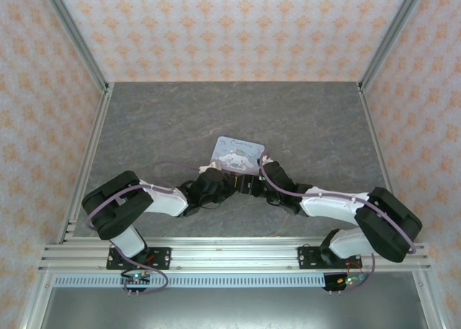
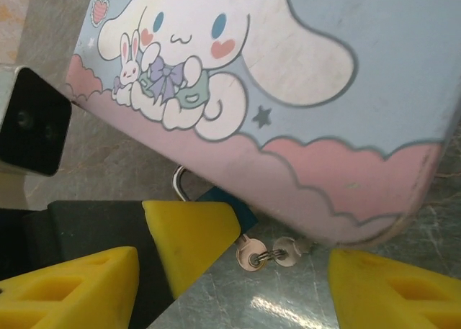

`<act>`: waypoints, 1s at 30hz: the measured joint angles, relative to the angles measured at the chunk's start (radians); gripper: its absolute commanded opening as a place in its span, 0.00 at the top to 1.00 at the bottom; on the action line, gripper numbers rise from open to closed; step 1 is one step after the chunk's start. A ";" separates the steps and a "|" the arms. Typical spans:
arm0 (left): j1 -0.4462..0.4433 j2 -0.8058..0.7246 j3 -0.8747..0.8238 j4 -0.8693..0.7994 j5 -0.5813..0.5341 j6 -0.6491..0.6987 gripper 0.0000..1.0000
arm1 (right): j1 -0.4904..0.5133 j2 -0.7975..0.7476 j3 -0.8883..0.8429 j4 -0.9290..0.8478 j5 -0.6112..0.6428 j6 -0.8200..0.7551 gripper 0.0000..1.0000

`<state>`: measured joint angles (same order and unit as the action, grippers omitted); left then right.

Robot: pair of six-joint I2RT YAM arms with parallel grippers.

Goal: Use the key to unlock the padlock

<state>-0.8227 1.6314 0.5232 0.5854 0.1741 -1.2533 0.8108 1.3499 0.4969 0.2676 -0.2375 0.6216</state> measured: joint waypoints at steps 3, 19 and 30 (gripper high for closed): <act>0.001 -0.013 -0.001 -0.027 -0.020 0.013 0.82 | 0.000 0.036 0.022 0.024 0.000 0.011 0.31; 0.010 -0.276 -0.093 -0.165 -0.045 0.055 0.24 | -0.086 0.179 0.153 0.063 -0.011 0.047 0.31; 0.176 -0.551 -0.141 -0.335 -0.050 0.113 0.15 | -0.116 0.221 0.200 0.076 -0.162 -0.005 0.38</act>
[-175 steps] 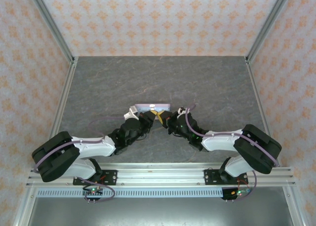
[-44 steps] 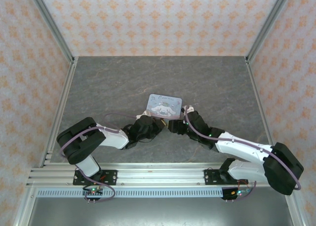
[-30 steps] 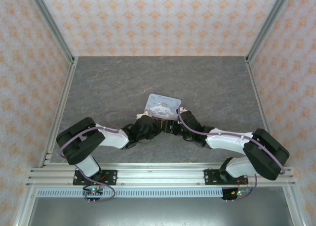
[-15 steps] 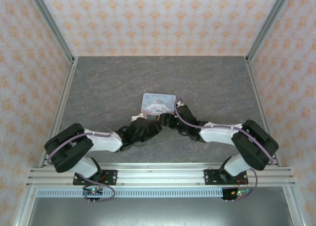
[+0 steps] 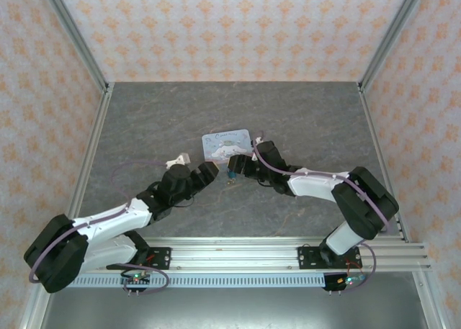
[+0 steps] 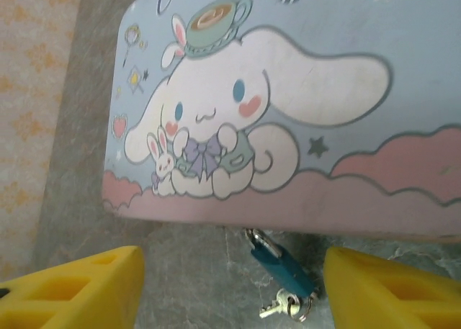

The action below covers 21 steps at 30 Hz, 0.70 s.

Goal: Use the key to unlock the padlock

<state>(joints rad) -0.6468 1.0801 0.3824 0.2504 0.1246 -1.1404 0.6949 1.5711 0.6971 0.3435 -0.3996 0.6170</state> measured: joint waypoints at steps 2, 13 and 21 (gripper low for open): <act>0.016 -0.012 -0.008 -0.017 0.006 0.010 0.15 | 0.000 0.011 -0.009 0.003 -0.026 -0.016 0.43; 0.030 -0.006 -0.033 -0.020 0.045 0.024 0.15 | 0.000 0.123 -0.011 0.005 -0.069 -0.103 0.47; 0.030 0.042 -0.033 0.007 0.060 0.024 0.15 | 0.000 0.170 0.027 0.040 -0.092 -0.132 0.50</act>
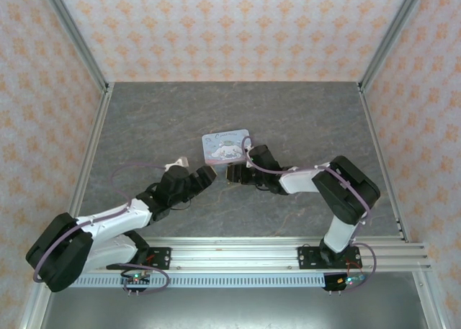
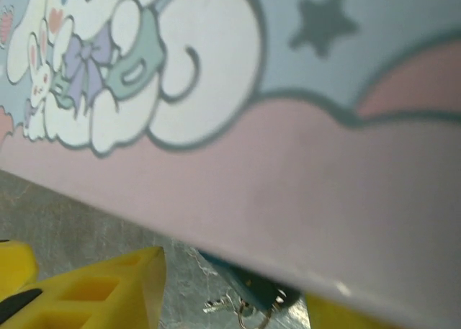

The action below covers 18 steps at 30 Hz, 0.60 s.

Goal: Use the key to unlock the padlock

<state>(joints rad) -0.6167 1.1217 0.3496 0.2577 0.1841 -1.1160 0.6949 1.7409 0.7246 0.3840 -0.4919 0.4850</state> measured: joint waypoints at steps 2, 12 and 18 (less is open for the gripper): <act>0.000 0.016 0.000 0.005 0.004 0.000 0.15 | 0.000 0.012 0.012 0.007 -0.004 -0.002 0.53; 0.000 0.060 0.000 0.040 0.019 0.000 0.15 | 0.000 0.026 0.026 0.014 -0.010 -0.004 0.62; 0.000 0.069 0.000 0.047 0.019 0.000 0.15 | 0.000 0.025 0.010 0.043 -0.014 -0.003 0.60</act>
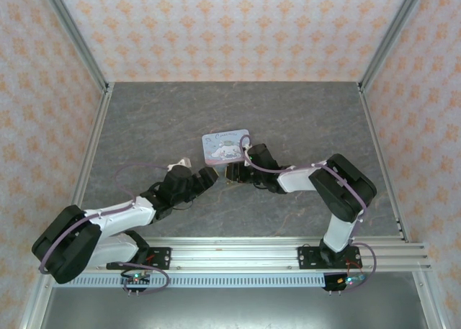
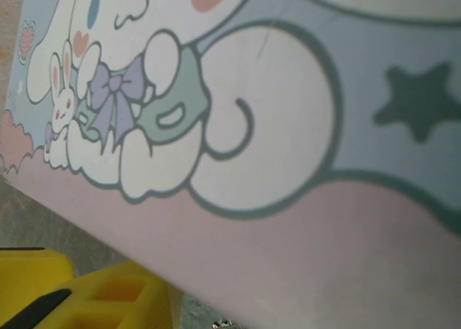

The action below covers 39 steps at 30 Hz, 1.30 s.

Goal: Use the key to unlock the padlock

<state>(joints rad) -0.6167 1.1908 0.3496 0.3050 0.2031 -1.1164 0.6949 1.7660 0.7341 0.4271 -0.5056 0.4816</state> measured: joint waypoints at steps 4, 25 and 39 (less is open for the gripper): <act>0.000 0.007 0.000 0.001 0.000 0.000 0.15 | 0.000 0.000 -0.014 0.030 -0.004 0.000 0.60; 0.000 0.043 0.014 0.014 0.011 0.032 0.15 | 0.000 -0.006 -0.035 0.069 -0.011 0.020 0.88; 0.000 0.075 0.023 0.045 0.029 0.045 0.16 | 0.015 -0.043 -0.117 0.139 0.029 0.059 0.47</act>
<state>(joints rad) -0.6167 1.2659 0.3729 0.3504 0.2325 -1.0718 0.7101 1.7233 0.6170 0.5663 -0.4763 0.5407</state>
